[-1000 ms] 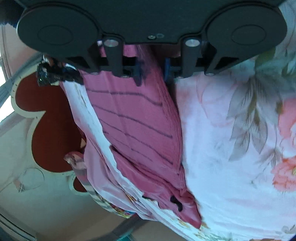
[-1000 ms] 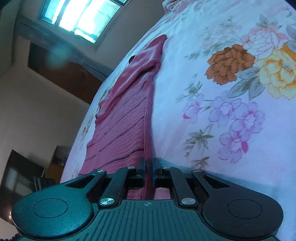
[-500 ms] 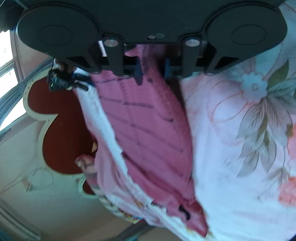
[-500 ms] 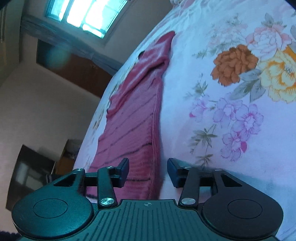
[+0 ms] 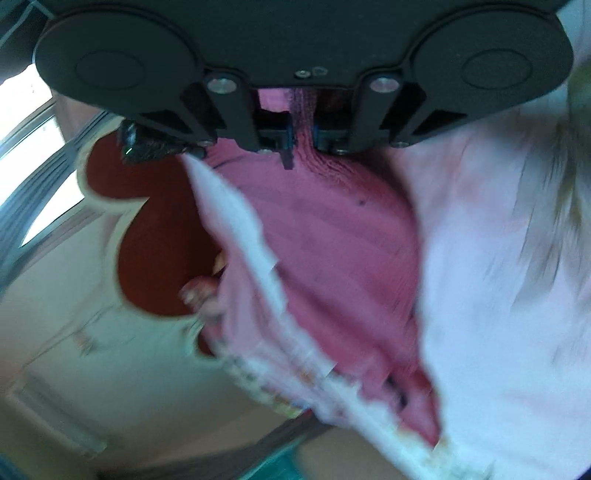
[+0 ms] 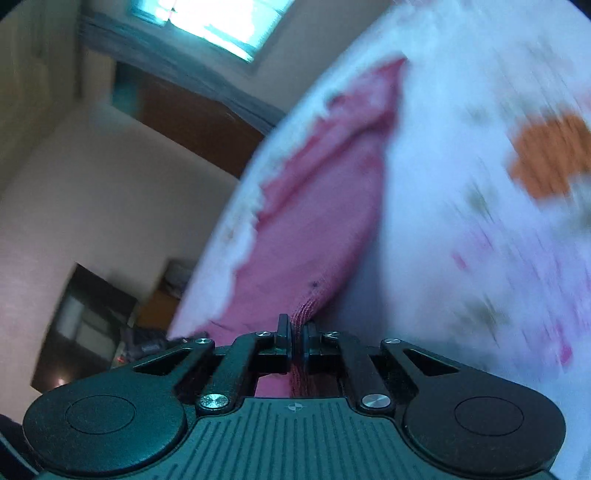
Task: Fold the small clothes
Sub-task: 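Grasp the sweater hem with both grippers and lift it toward the collar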
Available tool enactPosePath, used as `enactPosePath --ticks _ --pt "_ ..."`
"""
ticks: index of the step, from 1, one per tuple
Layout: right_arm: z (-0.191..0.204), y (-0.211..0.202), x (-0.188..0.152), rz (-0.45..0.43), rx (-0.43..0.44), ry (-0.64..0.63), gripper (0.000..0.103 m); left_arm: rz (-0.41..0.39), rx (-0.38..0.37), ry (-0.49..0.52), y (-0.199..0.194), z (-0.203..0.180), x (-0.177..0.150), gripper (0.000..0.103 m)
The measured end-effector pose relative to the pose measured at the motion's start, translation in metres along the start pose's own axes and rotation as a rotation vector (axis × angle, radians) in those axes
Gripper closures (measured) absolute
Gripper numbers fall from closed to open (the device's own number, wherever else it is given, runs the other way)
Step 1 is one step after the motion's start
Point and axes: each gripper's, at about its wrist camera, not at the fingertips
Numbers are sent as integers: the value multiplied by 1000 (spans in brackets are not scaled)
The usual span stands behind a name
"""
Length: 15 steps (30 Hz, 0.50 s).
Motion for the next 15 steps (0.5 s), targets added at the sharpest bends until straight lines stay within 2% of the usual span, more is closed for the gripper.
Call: enactPosePath --ticks 5,8,10,13,14,15 --pt "10 17 72 -118 67 -36 98 -126 -113 36 14 -19 67 96" --pt "-6 43 132 -189 113 11 98 -201 -157 44 35 -15 123 96" --pt "-29 66 169 -225 131 78 98 -242 -174 15 51 -4 159 96" --pt "-85 109 216 -244 117 259 97 -286 -105 -43 80 25 211 96" --pt "-113 127 225 -263 76 353 92 -287 -37 -72 95 39 226 93" --pt "-136 137 227 -278 40 432 81 -293 41 -115 108 55 237 80"
Point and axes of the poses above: each gripper's, at about its wrist camera, not at the fingertips, and y roughly the way its jaws point, z to its left, x to its top, and after that the axes turned 7 degrees about -y, right-handed
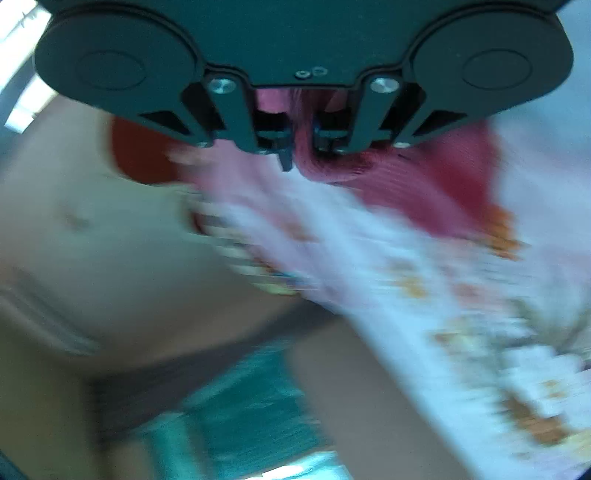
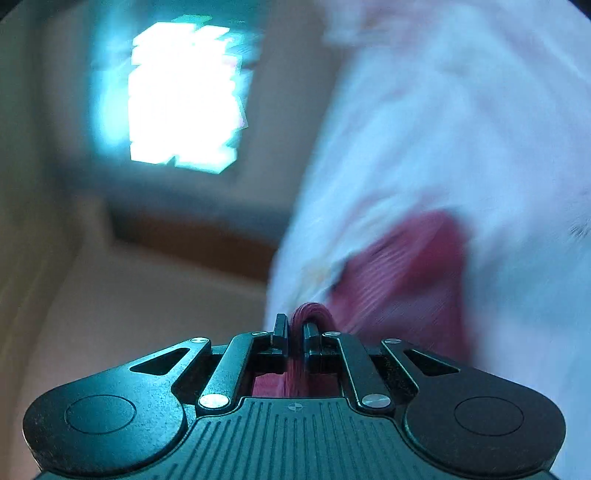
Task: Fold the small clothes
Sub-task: 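Grasp the sweater hem with both grippers and lift it toward the collar, then open both grippers to release the folded hem onto the sweater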
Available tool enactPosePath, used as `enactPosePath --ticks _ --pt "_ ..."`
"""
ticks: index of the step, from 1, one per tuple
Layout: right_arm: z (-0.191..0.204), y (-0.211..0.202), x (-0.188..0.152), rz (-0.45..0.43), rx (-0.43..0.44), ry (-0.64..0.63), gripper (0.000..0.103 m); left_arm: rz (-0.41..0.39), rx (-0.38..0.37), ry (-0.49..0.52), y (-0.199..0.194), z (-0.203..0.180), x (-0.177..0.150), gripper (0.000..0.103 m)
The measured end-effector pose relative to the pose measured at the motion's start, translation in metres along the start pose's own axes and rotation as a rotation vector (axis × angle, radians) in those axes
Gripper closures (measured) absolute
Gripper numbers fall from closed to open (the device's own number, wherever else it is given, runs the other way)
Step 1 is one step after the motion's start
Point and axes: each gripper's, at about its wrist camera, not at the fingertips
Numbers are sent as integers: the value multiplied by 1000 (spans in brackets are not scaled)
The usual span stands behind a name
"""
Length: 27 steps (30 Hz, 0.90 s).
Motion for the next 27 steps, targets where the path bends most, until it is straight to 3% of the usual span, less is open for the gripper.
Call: enactPosePath --ticks 1,2,3,5,6,7,10,13,15,18,20,24,27 --pt "-25 11 9 -17 -97 90 51 -3 80 -54 11 15 6 67" --pt "-37 10 12 -57 -128 101 55 0 136 -94 15 24 8 68" --pt "-41 4 13 -102 -104 87 55 -3 125 -79 12 25 9 68" --pt "-32 -9 12 -111 -89 -14 47 -49 140 -2 -8 14 7 49" --pt "-17 -14 8 -100 -123 -162 47 -77 137 49 -20 7 6 31" --pt "-2 -15 2 -74 -152 -312 47 -106 140 117 -30 -1 4 24" --pt "28 7 -10 -23 -253 -583 47 -115 209 267 -29 -20 4 25" --pt "34 37 -6 22 -290 -619 47 -48 307 347 -2 -29 13 34" --pt "37 59 -4 59 -367 -627 47 18 340 376 7 -32 14 44" --pt "45 34 -26 68 -327 -648 47 31 306 417 -11 -48 -8 44" --pt "52 0 -48 84 -269 -676 47 44 243 404 -44 -48 -33 39" --pt "55 -36 -81 128 -192 -726 47 85 194 340 -79 -35 -75 35" --pt "64 -30 -100 168 -245 -850 47 125 211 291 -74 -25 -91 35"
Point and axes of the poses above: each gripper's, at about its wrist camera, not at the fingertips, and y roughly the way its jaws point, z to its left, x to its top, and after that the axes turned 7 degrees about -y, right-handed
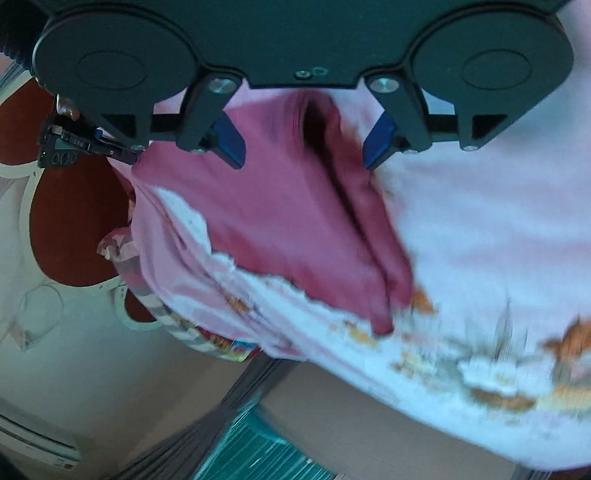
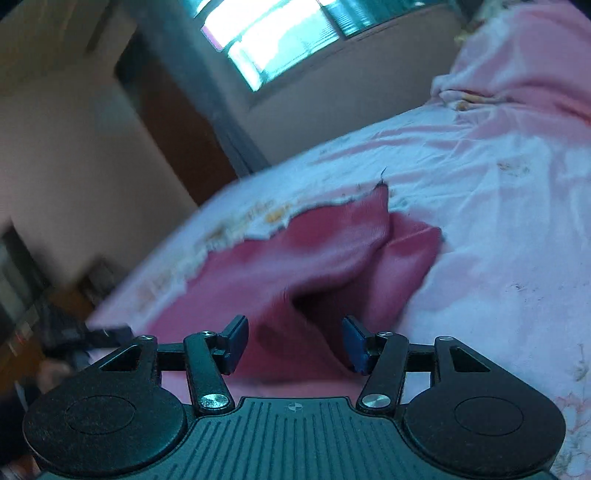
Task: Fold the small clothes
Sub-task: 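Open both grippers to release the folded hem onto the sweater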
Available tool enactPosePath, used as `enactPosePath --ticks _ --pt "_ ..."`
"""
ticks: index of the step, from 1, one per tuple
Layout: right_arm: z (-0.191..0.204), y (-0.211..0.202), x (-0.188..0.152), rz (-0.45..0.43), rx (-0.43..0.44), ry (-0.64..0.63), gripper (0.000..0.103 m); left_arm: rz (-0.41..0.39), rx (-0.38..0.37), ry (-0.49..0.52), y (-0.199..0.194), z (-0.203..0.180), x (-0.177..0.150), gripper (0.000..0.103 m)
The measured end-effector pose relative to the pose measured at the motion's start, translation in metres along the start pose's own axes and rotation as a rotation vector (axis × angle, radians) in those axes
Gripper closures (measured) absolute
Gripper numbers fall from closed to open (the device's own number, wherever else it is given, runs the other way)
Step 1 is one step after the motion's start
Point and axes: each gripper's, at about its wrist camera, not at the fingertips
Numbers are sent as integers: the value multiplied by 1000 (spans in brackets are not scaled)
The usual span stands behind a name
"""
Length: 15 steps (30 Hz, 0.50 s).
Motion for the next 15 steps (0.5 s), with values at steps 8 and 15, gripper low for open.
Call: enactPosePath --ticks 8,15 --pt "2 9 -1 -10 16 -103 47 69 -85 -20 22 6 4 41" --pt "-6 15 11 35 86 -54 58 64 -146 -16 22 12 8 59"
Point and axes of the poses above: each gripper's, at about its wrist camera, not at the fingertips, and y roughly the way its jaws point, z to its left, x to its top, and after that the axes turned 7 degrees about -y, right-handed
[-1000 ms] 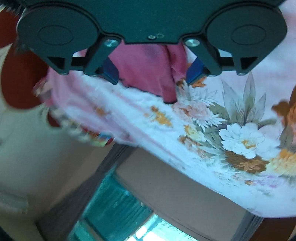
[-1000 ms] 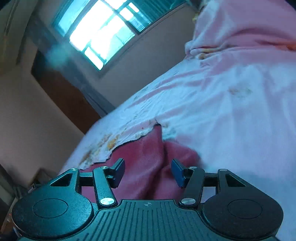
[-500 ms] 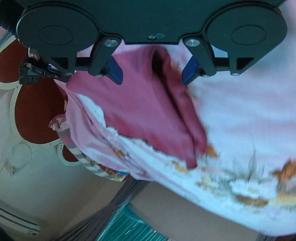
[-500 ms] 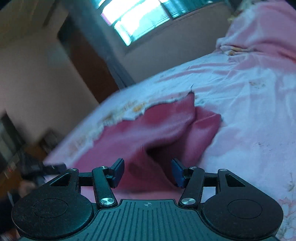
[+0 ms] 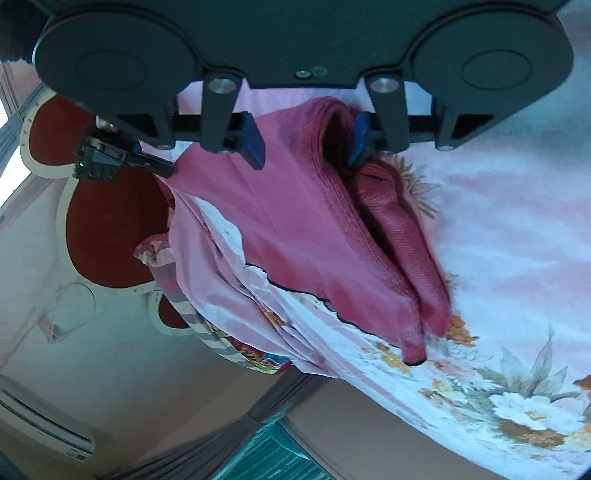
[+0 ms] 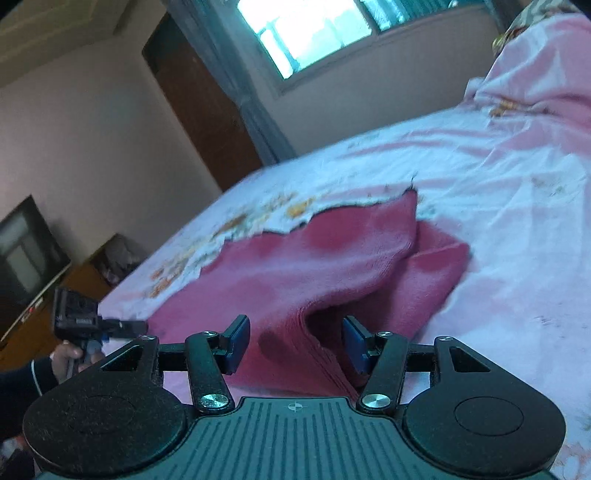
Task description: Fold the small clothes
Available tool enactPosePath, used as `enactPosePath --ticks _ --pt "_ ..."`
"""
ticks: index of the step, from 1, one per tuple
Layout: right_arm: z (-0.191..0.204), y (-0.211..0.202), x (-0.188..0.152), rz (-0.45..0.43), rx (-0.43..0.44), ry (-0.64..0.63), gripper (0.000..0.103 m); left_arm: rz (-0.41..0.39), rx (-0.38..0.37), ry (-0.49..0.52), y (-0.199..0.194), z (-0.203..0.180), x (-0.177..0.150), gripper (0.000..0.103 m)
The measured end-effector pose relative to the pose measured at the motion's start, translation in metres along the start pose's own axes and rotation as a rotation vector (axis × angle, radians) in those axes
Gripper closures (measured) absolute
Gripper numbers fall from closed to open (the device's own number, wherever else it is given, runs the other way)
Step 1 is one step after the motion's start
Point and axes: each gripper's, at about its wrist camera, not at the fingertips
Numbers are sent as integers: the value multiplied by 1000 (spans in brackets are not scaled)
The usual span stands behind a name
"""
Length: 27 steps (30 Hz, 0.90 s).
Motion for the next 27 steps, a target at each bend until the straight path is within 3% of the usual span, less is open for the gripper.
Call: enactPosePath --ticks 1,2,3,4,8,11,14,15,17,18,20,22,24,25,27 --pt "0 2 0 16 -4 -8 79 10 10 12 3 -1 1 63" --pt "-1 6 -2 36 -1 -10 87 25 26 32 6 -2 2 67" --pt "-1 9 -4 49 -5 -8 90 41 45 49 9 -3 1 79" --pt "-1 10 -7 55 -10 -6 92 52 65 59 12 -3 2 89" --pt "-5 -10 -19 -20 10 126 95 36 -46 74 2 -5 17 92" --pt "-1 -25 -41 -62 27 219 95 67 -45 120 -4 -10 27 98" --pt "-15 -12 -73 -27 -64 325 95 169 62 121 13 3 21 98" --pt "-19 -12 -76 -49 -53 350 95 177 76 106 16 8 17 96" --pt "-15 -15 -71 -64 -81 327 94 146 83 93 12 5 16 92" --pt "-12 -17 -69 -54 -91 313 94 124 82 89 8 1 16 81" --pt "-3 -27 -62 -63 -126 263 94 75 68 103 -3 -9 14 71" --pt "11 -43 -51 -117 -236 181 94 8 116 136 -13 -24 13 55" --pt "33 -49 -33 -168 -309 45 94 -76 128 167 -18 -44 14 49" --pt "45 -44 -25 -181 -318 -21 94 -131 141 198 -16 -57 16 32" --pt "62 -22 -10 -173 -356 -132 94 -205 159 267 4 -84 17 13"
Point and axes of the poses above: each gripper's, at about its wrist camera, not at the fingertips, and y roughly the way its jaws point, z to its left, x to its top, and after that the axes turned 7 degrees about -y, right-handed
